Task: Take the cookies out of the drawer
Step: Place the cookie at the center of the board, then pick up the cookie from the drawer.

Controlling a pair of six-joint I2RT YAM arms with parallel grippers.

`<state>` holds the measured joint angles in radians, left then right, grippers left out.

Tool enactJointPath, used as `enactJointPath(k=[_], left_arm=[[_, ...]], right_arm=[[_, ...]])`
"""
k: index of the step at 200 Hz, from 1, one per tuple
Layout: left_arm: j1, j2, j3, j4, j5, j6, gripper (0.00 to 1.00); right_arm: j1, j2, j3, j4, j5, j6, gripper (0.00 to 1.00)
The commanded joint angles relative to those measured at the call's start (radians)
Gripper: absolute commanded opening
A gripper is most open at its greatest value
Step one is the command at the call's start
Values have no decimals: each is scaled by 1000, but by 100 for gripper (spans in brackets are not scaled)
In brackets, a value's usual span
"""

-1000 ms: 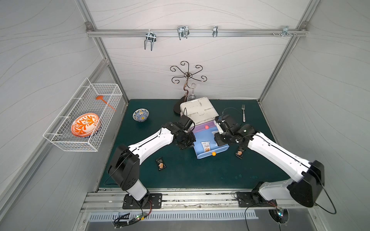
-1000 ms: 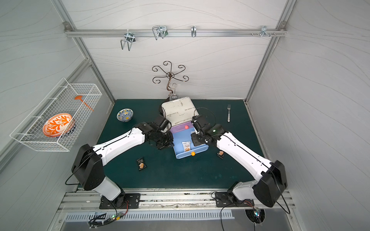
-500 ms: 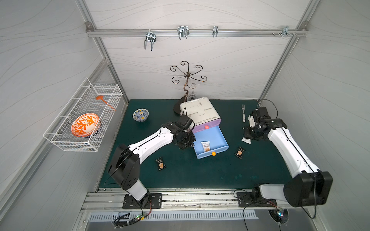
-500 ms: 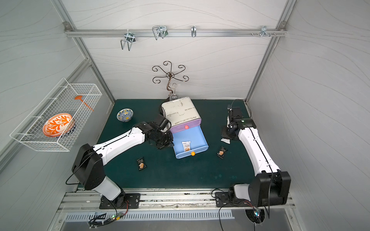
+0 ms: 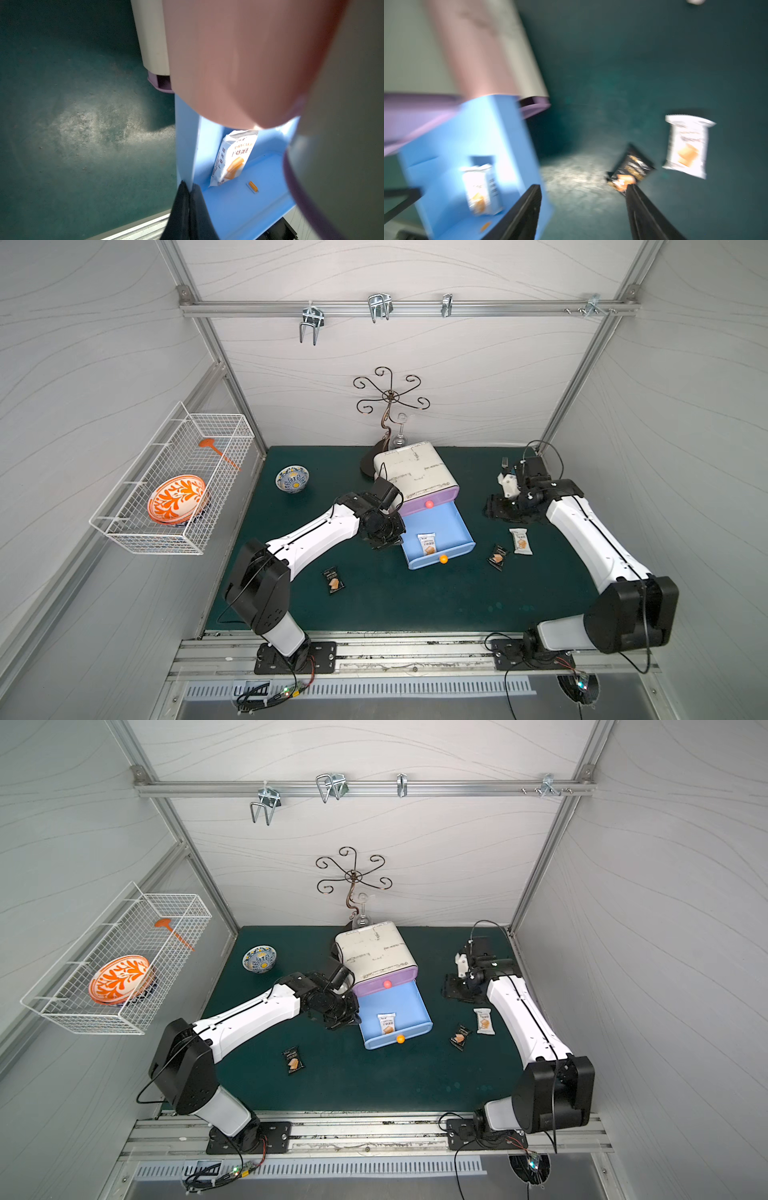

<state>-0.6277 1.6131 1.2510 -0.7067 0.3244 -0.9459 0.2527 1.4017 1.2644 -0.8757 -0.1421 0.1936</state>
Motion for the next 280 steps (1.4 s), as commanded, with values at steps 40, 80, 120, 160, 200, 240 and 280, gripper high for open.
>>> enactJointPath(k=[40,80,120,160,200,240,280], left_arm=[[17,19,68,98,-7,16,0],[17,16,62,101,-7,15,0],[21,17,66,98,-5,16,0],[23,18,61,99,-4,16,0],[23,18,62,101,0,18,0],[25,10,60,110,15,15,0],[25,-38,60,59,5,36,33]], right_arm=[[136,37,-26,68,-71,21,58],[177,85,-25,36,-10,-36,50],[193,122,-36,46,28,-44,39],[211,149,-31,48,95,-54,28],[221,163,-24,50,137,-60,11],[222,186,18,50,132,-48,0],[223,224,76,31,118,-44,0]])
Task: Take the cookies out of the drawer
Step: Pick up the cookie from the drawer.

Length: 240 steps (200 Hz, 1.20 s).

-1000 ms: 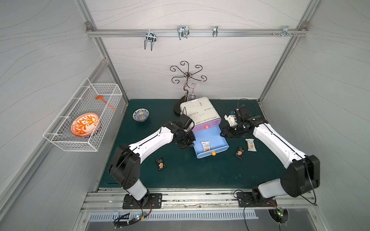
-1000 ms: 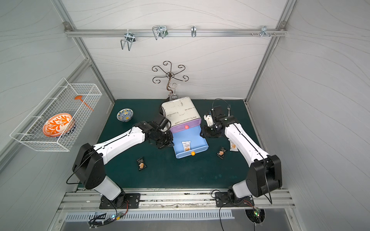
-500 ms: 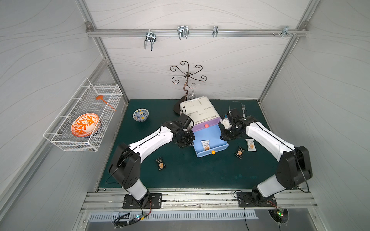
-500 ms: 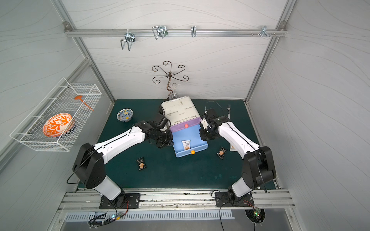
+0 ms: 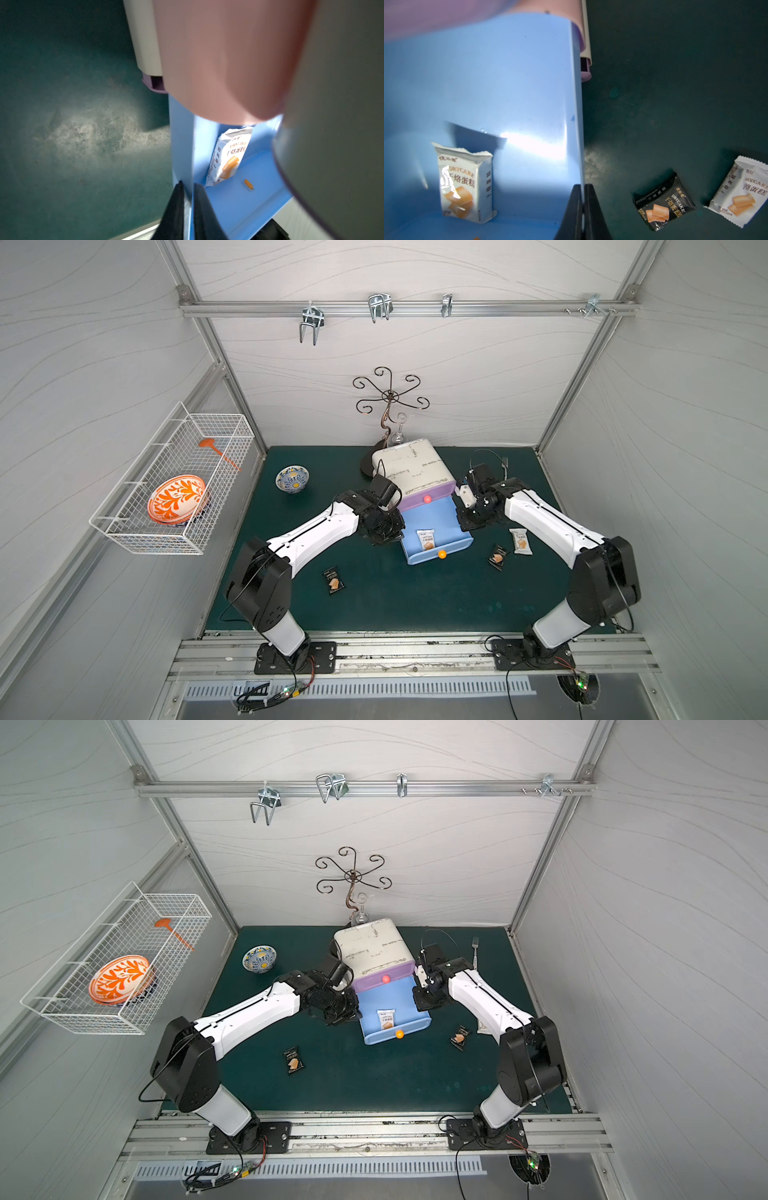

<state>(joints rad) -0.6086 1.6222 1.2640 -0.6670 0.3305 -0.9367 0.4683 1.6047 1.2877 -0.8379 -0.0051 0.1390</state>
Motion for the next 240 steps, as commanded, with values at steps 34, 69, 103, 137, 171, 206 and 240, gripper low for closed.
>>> enactJointPath(k=[34,69,103,137,171,206,240], left_arm=[[6,-145,-8,-58,-19,61,39],[6,-254,-62,-128,-59,94,40],[-8,-277,35,-185,-81,175,39],[-67,-151,247,-285,-83,305,39],[-131,61,530,-494,-123,402,46],[-179,200,709,-606,-186,397,65],[-188,284,771,-632,-242,365,71]], right_arm=[[7,42,90,-22,-19,5,0],[6,65,119,-29,-22,0,0],[3,85,155,-41,-11,-13,0],[3,99,185,-54,1,-26,0],[4,115,200,-62,0,-27,0],[5,121,198,-53,-5,-19,0],[7,119,191,-50,-3,-17,0]])
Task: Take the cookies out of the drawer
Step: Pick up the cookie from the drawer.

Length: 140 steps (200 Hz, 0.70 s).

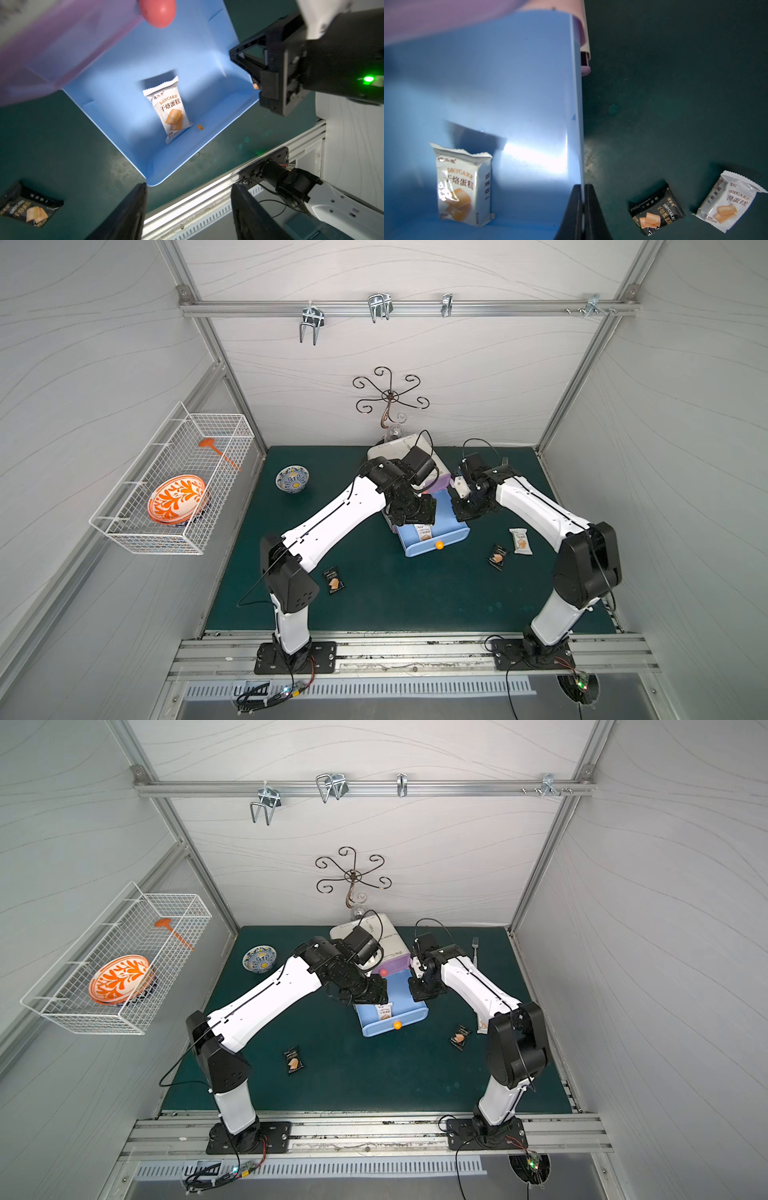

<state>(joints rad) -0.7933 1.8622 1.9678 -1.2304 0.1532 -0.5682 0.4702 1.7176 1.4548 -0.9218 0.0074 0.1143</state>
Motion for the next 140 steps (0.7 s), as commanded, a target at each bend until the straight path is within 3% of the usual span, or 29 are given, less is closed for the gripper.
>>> enactJointPath(k=[1,140], left_arm=[[-4,46,68,-69,-65,-5,71],[-17,211,88,-62,-137,-185,68]], right_arm=[[5,6,24,34,-15,7,0],[13,1,-23,71,-26,18,0]])
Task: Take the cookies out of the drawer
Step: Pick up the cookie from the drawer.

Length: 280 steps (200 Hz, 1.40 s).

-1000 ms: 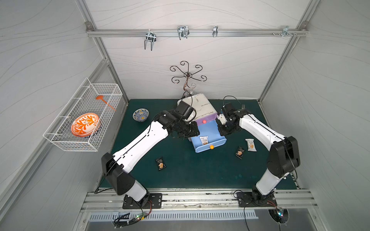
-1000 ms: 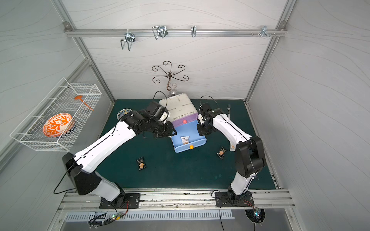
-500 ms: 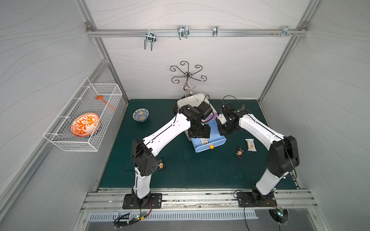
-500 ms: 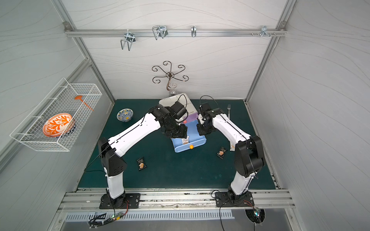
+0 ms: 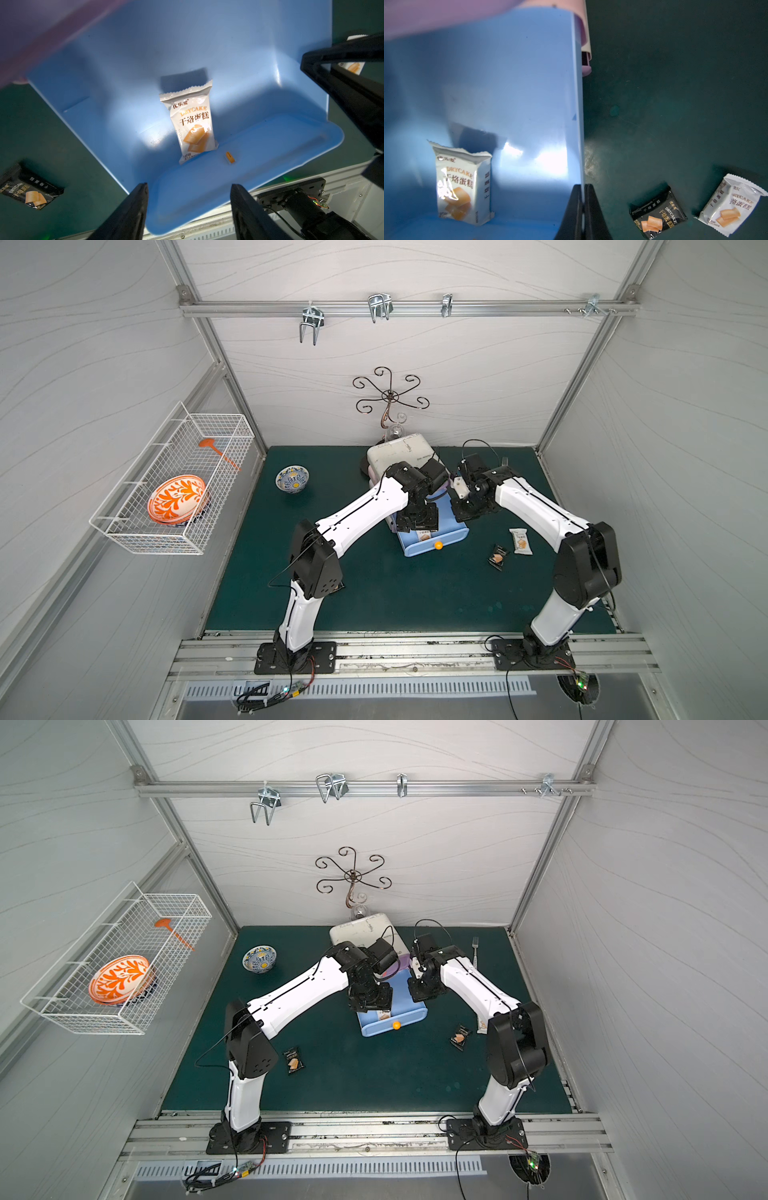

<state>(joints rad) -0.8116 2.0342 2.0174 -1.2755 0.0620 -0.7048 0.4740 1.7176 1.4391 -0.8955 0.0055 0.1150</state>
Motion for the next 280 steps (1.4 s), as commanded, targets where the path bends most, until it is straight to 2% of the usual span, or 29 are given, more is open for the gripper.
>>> enactJointPath(k=[1,81,179,196,237,280], left_arm=[[0,39,39,-17,-48,-50,68],[-15,107,23,-46,-162,-96,68],[-14,160,5,29,-169,-154,69],[-14,168,-1,45,-165,-153,65],[-6,173,-29,106,-124,-142,48],[-1,172,-45,116,-120,-121,26]], right_arm=[[9,1,-7,45,-24,17,0],[10,8,3,51,-37,8,0],[14,18,11,57,-59,9,0],[14,19,13,57,-62,11,0],[14,17,17,57,-65,14,0],[14,16,17,60,-69,18,0]])
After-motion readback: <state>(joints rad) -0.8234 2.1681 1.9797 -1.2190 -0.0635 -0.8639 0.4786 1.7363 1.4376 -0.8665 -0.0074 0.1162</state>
